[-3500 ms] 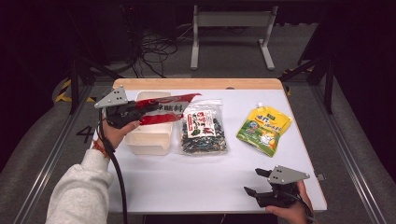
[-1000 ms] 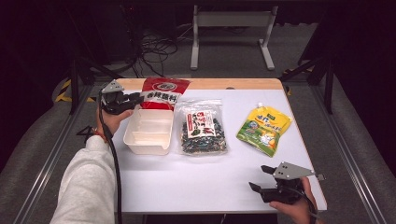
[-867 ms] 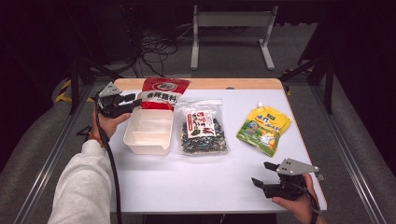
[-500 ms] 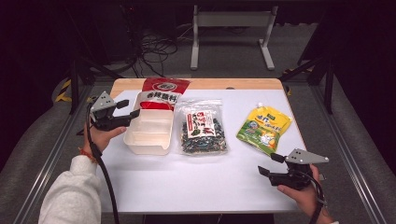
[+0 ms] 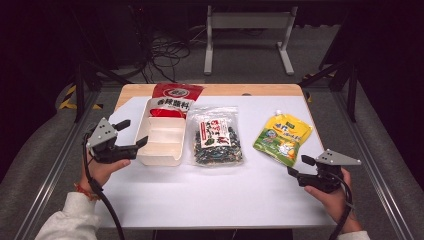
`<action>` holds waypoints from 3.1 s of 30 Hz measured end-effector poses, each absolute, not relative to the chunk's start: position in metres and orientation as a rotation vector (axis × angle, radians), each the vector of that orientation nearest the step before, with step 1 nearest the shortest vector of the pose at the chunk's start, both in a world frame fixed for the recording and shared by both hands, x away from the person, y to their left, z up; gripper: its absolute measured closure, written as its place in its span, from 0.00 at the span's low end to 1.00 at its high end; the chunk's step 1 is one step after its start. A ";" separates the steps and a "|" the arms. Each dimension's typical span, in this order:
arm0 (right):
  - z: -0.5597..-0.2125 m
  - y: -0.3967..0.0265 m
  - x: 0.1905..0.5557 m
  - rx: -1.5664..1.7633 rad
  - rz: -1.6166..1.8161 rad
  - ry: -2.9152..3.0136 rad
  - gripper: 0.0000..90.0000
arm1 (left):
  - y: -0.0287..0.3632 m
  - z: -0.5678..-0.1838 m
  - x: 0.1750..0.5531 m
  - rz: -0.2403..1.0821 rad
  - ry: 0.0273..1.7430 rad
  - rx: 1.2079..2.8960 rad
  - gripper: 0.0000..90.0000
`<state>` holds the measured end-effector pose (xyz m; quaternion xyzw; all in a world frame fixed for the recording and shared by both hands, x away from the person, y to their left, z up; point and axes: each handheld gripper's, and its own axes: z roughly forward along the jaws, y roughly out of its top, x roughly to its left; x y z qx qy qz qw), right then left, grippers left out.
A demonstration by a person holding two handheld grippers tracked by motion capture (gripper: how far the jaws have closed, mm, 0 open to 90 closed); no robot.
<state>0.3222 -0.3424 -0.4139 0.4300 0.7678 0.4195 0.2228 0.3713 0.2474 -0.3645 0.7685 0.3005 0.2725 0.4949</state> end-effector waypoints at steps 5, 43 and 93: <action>-0.412 -0.352 0.329 1.214 1.149 2.096 0.32 | 0.246 -0.371 0.350 0.664 0.716 1.856 0.19; -0.412 -0.360 0.354 1.240 1.122 2.070 0.32 | 0.209 -0.445 0.288 0.451 0.622 2.075 0.17; -0.426 -0.201 0.430 1.174 1.223 2.382 0.29 | 0.202 -0.452 0.285 0.405 0.570 2.126 0.16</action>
